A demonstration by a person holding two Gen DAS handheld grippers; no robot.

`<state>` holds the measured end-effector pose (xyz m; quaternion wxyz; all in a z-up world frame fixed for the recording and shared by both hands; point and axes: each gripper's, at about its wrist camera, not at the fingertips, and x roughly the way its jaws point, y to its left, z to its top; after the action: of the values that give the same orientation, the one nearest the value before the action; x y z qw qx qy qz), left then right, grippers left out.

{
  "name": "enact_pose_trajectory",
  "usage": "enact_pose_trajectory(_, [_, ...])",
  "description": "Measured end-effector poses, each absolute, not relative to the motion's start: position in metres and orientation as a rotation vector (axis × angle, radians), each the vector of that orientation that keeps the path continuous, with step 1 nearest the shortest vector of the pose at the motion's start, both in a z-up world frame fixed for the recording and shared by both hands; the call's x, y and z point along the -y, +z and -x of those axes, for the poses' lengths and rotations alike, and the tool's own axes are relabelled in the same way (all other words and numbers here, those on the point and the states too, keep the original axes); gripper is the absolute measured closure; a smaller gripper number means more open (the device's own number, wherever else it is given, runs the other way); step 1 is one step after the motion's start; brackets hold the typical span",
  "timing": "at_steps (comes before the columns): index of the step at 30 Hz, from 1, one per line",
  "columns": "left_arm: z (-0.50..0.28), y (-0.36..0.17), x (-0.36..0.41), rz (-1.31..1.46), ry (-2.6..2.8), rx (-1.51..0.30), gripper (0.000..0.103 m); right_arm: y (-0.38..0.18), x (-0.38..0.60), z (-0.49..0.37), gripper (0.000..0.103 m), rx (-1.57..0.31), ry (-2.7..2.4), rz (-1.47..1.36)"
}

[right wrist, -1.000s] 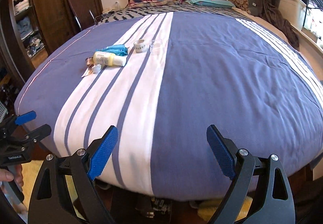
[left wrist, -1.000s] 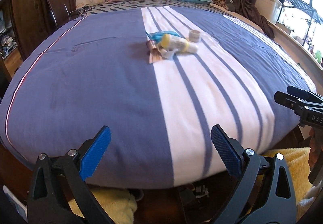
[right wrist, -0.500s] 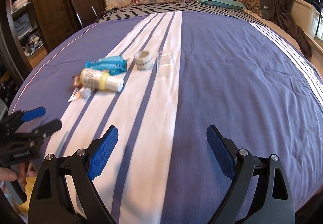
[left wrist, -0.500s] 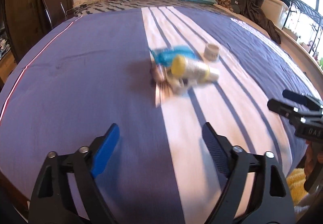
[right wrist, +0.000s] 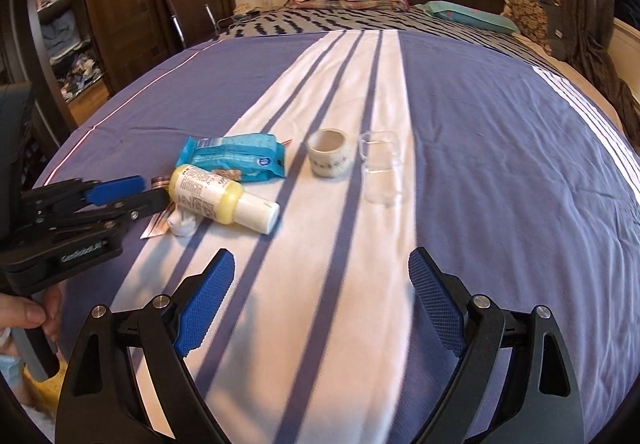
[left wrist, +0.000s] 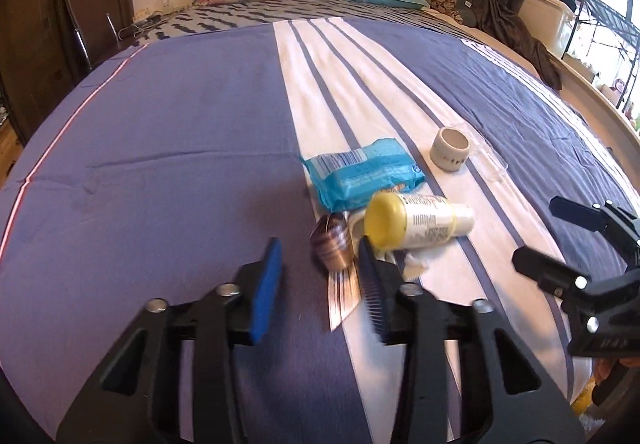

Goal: Collect trash
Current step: 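Grasp the pink ribbon with the left gripper while the right grasps the yellow-capped bottle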

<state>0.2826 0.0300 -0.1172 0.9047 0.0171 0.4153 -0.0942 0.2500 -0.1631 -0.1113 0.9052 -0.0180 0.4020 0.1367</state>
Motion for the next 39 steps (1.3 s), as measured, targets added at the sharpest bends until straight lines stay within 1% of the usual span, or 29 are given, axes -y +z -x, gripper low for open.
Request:
enact_pose_trajectory(3, [-0.291,-0.12,-0.03,-0.029,-0.215,-0.869,0.087,-0.114,0.154,-0.255,0.017,-0.838,0.299,0.055])
enact_pose_trajectory(4, [-0.292,-0.121,-0.03,-0.03,-0.219,-0.868,0.097,-0.116,0.15,-0.258,0.019,-0.841,0.309,0.062])
enact_pose_trajectory(5, [-0.293,-0.121,-0.031,-0.032,-0.219,-0.865,0.1,-0.116,0.148,-0.259,0.021,-0.844,0.314,0.064])
enact_pose_trajectory(7, [-0.294,-0.118,-0.033,-0.036,-0.222,-0.856,0.102,-0.118,0.141,-0.264,0.023,-0.85,0.33,0.07])
enact_pose_trajectory(9, [-0.292,-0.115,-0.034,-0.051,-0.213,-0.844,0.102,-0.12,0.134,-0.267,0.026,-0.855,0.346,0.077])
enact_pose_trajectory(11, [-0.291,-0.112,-0.039,-0.061,-0.199,-0.832,0.103,-0.122,0.126,-0.272,0.031,-0.863,0.367,0.093])
enact_pose_trajectory(21, [-0.291,-0.101,-0.059,-0.061,-0.173,-0.819,0.103,-0.126,0.091,-0.3,0.033,-0.902,0.419,0.171])
enact_pose_trajectory(24, [-0.29,-0.099,-0.063,-0.056,-0.172,-0.812,0.103,-0.129,0.083,-0.308,0.046,-0.916,0.438,0.178])
enact_pose_trajectory(26, [-0.289,-0.098,-0.065,-0.055,-0.17,-0.808,0.103,-0.129,0.079,-0.311,0.065,-0.917,0.446,0.176])
enact_pose_trajectory(33, [-0.27,-0.091,-0.063,-0.055,-0.18,-0.794,0.103,-0.125,0.085,-0.292,0.067,-0.908,0.447,0.169])
enact_pose_trajectory(39, [-0.235,-0.073,-0.052,-0.05,-0.194,-0.762,0.103,-0.104,0.11,-0.256,0.068,-0.867,0.416,0.144])
